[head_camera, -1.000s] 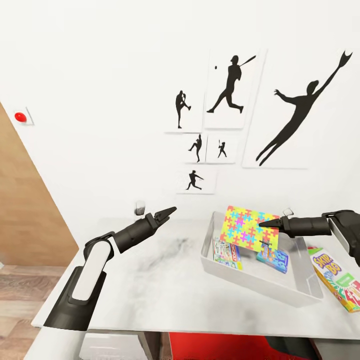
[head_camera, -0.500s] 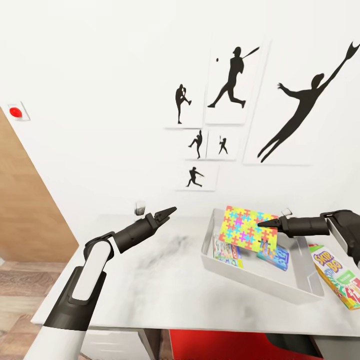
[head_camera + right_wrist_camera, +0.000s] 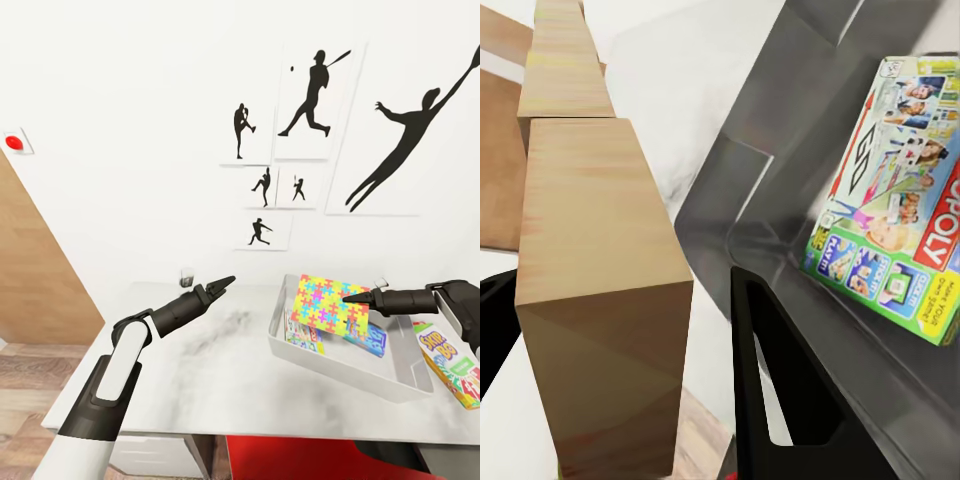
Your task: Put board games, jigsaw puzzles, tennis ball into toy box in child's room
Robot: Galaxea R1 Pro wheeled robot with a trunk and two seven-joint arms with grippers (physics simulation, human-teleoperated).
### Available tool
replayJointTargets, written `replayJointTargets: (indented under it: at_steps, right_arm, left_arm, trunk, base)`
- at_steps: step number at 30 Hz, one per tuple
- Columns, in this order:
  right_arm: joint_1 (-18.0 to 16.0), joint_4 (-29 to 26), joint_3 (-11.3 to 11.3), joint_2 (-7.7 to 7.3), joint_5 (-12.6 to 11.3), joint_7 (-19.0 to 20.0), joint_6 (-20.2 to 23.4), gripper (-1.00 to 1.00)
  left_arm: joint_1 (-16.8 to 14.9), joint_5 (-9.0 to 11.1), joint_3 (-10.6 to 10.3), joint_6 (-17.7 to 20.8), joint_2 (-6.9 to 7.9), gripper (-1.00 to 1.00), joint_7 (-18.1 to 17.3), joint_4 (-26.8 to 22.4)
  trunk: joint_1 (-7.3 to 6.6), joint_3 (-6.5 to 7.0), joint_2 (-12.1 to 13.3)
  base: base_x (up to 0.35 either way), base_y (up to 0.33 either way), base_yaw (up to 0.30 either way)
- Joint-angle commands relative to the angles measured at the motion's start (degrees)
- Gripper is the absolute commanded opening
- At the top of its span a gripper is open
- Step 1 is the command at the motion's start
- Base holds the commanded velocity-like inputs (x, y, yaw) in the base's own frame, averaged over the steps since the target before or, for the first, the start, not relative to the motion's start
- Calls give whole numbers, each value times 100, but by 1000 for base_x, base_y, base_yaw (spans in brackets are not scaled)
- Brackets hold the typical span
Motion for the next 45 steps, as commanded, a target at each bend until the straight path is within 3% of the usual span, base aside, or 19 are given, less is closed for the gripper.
replayJointTargets:
  at_steps: [1, 39, 45]
  right_arm:
    - [-8, 2, 35, -9, -65, -3, 61, -100]
    - [-16, 2, 32, -3, -65, -3, 66, -100]
    - [-150, 4, 28, 16, -65, 11, 74, -100]
  left_arm:
    - [-6, 1, 7, 29, -2, 100, -12, 0]
    - [-6, -2, 7, 30, 3, 100, -10, 0]
    - [-6, -6, 7, 30, 3, 100, -11, 0]
  trunk:
    - [3, -22, -13]
    - [3, -372, -13]
    - [3, -427, -13]
  base:
    - [0, 0, 0]
    - [0, 0, 0]
    - [0, 0, 0]
